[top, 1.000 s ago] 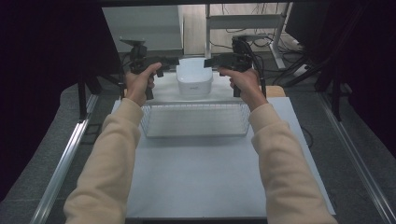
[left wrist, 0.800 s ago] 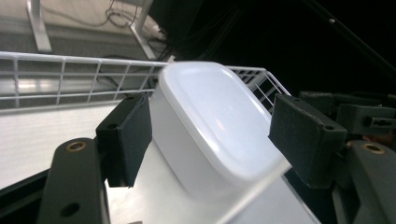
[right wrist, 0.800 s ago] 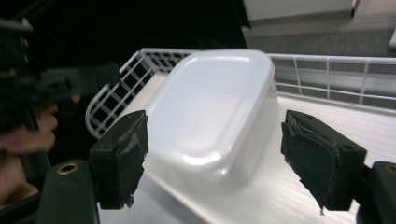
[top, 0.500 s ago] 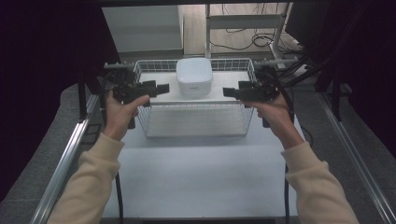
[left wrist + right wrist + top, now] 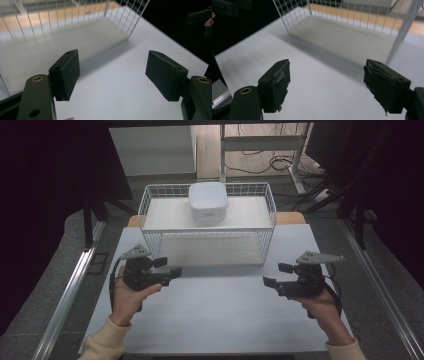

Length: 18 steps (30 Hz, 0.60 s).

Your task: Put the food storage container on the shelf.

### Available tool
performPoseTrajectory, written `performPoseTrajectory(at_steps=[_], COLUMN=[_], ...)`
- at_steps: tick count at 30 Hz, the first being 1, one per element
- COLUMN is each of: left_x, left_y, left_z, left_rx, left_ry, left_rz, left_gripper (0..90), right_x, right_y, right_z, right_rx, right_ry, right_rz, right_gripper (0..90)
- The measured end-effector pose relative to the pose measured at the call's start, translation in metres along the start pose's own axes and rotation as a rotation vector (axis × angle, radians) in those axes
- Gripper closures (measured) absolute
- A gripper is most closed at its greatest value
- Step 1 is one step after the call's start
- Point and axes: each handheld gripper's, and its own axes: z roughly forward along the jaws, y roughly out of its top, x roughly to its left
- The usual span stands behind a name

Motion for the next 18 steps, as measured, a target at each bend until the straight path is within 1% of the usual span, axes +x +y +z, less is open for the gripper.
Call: performPoseTrajectory(at_steps=[3,5,6,8,10,12,15,18], left_x=[0.004,0.005,0.005,0.005,0.006,0.006,0.006,0.006], left_y=[-0.015,-0.022,-0.026,-0.03,-0.032,-0.034,-0.034,-0.034], left_z=[0.002,0.002,0.002,0.004,0.006,0.007,0.008,0.009], left_rx=[0.013,0.013,0.011,0.025,0.029,0.037,0.037,0.037], left_ry=[0.016,0.014,0.013,0.014,0.015,0.014,0.013,0.019], left_rz=[-0.017,-0.027,-0.034,-0.038,-0.048,-0.045,-0.044,-0.046], left_gripper=[26.9,26.8,26.8,26.8,27.0,27.0,27.0,26.9], right_x=[-0.001,-0.003,-0.003,-0.006,-0.008,-0.008,-0.005,-0.005], right_y=[-0.017,-0.027,-0.032,-0.039,-0.041,-0.04,-0.038,-0.039], right_z=[-0.003,-0.002,-0.001,0.003,0.006,0.005,0.003,0.003], right_rx=[0.007,0.034,0.038,0.057,0.061,0.049,0.033,0.027], right_ry=[-0.027,-0.028,-0.034,-0.037,-0.046,-0.048,-0.049,-0.062], right_rz=[-0.001,0.005,0.01,0.023,0.035,0.038,0.031,0.03], right_gripper=[20.4,20.3,20.2,20.2,20.2,20.2,20.0,17.1])
